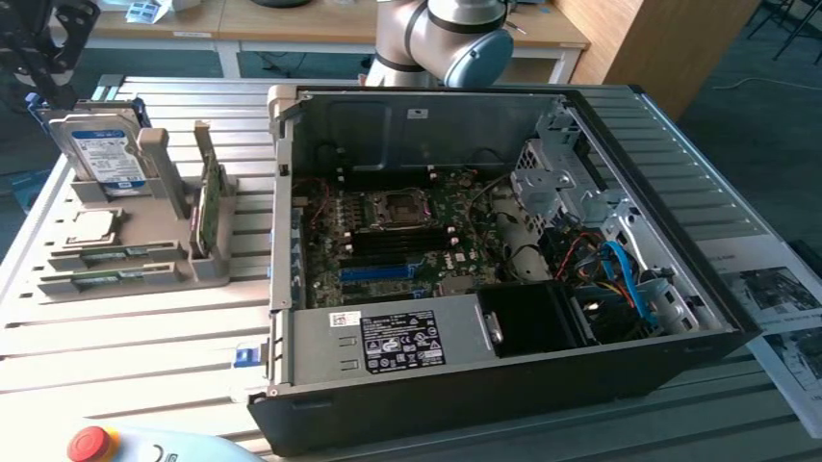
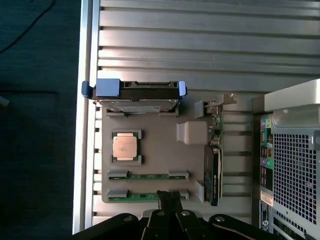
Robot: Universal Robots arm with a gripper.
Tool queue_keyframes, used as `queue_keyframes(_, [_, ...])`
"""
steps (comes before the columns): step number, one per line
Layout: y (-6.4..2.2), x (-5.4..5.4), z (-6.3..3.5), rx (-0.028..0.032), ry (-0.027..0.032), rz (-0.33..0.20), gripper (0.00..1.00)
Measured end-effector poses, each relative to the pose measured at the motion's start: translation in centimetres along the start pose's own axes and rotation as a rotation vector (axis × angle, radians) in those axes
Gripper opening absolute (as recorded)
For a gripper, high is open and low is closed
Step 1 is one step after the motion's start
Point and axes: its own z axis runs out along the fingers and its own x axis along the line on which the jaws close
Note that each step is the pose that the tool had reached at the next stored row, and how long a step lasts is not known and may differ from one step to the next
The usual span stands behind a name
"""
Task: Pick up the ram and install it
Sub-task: 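Pick up the ram and move it above insertion slot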
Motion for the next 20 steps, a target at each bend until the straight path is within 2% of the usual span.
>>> queue_keyframes(20, [0.00,0.00,0.00,-0.0063,0.0120,-0.269,0.10])
